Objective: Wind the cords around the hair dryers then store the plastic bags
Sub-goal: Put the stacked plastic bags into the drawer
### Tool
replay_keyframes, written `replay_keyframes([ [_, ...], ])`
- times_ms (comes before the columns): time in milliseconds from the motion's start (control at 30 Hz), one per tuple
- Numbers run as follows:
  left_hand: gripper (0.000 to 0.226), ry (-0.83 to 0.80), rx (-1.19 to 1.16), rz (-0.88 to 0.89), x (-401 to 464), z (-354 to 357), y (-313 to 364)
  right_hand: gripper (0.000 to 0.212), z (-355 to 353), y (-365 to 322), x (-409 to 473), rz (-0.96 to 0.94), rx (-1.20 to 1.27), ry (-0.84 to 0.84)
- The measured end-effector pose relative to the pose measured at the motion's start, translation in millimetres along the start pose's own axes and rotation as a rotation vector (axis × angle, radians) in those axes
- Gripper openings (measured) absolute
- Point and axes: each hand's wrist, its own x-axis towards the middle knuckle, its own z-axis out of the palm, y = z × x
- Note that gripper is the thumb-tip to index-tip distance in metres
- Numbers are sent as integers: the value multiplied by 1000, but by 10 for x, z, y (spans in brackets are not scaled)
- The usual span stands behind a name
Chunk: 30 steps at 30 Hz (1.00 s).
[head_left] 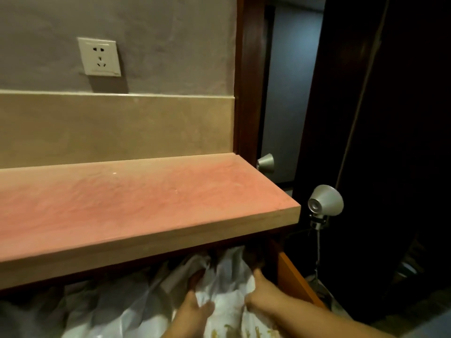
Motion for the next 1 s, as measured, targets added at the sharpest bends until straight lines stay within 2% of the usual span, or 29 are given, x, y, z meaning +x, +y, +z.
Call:
replay_keyframes([
  [33,57,-25,61,-40,-11,15,26,65,-17,-5,23,11,-40,23],
  [100,65,-9,250,-28,-34,25,99,58,-48,-46,9,-3,-231,39],
  [200,62,175,747,43,-77,-100,337,52,-69,-60,-68,-54,-515,200],
  [267,63,239,905,108,-129,-65,424,54,25,-91,-109,-137,-593,325],
  [300,64,215,928,154,-143,26,437,55,101,-99,-112,-155,-608,328],
  [367,64,69,929,198,-154,245,412,60,243,-107,-132,-105,-662,238],
  [467,60,-87,913,54,-48,296,251,66,317,-12,-134,-16,-703,94],
  [733,54,-214,852,-2,83,177,230,53,155,-65,39,-31,-788,2],
  [800,55,-256,902,-29,87,152,284,58,90,-124,-2,-41,-809,-21],
  [900,62,-277,1067,26,58,206,494,71,-33,-217,-198,-101,-819,50],
  [1000,65,-309,1076,248,-62,401,822,79,-174,-246,-531,-116,-812,233],
])
